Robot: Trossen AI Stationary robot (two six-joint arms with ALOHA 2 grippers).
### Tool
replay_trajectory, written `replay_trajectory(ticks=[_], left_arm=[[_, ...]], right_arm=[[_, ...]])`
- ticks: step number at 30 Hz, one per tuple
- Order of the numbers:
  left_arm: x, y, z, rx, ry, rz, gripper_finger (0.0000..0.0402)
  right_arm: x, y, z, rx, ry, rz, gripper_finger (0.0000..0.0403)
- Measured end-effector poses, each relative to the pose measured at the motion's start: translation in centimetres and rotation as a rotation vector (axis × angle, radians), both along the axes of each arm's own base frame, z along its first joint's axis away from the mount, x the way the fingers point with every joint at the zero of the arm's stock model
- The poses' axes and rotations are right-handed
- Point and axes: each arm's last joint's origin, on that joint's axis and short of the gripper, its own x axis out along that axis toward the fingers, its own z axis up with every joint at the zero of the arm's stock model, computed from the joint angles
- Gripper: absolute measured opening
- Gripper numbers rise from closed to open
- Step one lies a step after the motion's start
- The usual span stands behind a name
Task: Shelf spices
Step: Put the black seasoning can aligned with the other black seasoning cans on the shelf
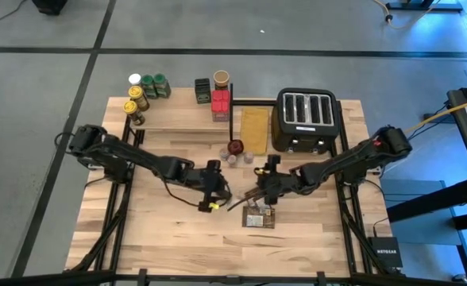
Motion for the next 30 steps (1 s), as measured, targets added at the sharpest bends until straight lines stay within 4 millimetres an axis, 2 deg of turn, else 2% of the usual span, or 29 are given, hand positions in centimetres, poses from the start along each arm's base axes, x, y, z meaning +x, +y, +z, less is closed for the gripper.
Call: replay_trajectory(ticks=[6,12,15,20,22,25,30], left_arm=[[0.5,0.1,-1.3,-0.026,0.053,-0.077,0.0265],[0.8,0.2,-3.0,0.014,0.109,-0.053,0.0258],[0.9,0.2,-3.3,0.032,0.116,-0.045,0.0227],[0.8,0.5,-2.6,0.094,0.093,-0.043,0.0147],[0.7,0.9,-2.0,0.097,0.096,-0.033,0.0124],[0.6,1.6,-0.4,0.091,0.141,0.004,0.0121],[-0.2,3.1,5.4,0.119,0.136,0.079,0.0121]], right_arm=[[-2.4,-0.6,-0.9,0.144,-0.046,-0.083,0.0241],[-2.6,-0.7,-0.8,0.154,-0.081,-0.113,0.0241],[-2.5,-0.7,-0.7,0.151,-0.1,-0.119,0.0241],[-2.4,-0.7,-0.6,0.13,-0.126,-0.138,0.0241],[-2.4,-0.8,-0.5,0.11,-0.134,-0.151,0.0241],[-2.4,-0.8,-0.5,0.088,-0.137,-0.151,0.0241],[-2.3,-0.8,-0.4,0.064,-0.133,-0.125,0.0241]])
